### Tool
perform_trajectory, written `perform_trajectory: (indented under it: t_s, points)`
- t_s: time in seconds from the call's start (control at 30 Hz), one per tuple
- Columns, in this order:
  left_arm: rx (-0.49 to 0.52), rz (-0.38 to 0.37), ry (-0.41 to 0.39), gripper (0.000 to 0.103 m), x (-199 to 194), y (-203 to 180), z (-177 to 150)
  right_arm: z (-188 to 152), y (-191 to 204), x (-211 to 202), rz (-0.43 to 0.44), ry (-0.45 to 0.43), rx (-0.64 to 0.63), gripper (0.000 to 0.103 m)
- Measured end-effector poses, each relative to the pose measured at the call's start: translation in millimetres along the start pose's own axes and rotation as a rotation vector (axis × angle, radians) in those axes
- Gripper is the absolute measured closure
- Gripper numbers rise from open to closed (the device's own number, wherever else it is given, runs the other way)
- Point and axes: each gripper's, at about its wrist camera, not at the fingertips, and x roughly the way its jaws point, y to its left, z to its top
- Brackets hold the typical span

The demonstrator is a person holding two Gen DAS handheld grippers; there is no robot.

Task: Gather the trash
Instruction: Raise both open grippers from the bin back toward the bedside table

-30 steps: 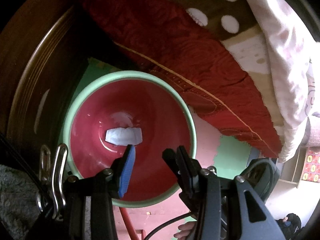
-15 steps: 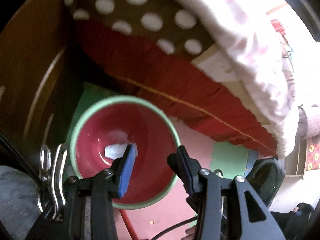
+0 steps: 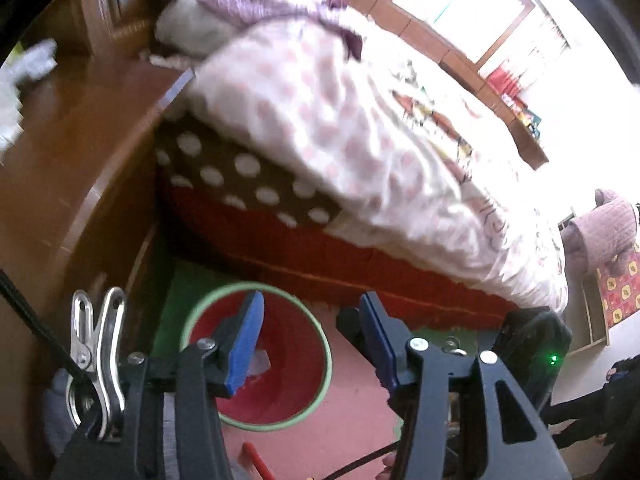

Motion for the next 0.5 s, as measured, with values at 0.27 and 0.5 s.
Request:
perform_trajectory:
  t_s: [0.27, 0.5]
  points:
    - [0.013, 0.025, -0.078, 0.047, -54, 19, 8, 13, 57, -16, 0.101, -0.054, -0.111, 0.055]
    - [0.037, 0.070, -0.158, 0.047, -102, 42, 3, 13, 103, -15, 0.199, -0.088, -0.208, 0.054]
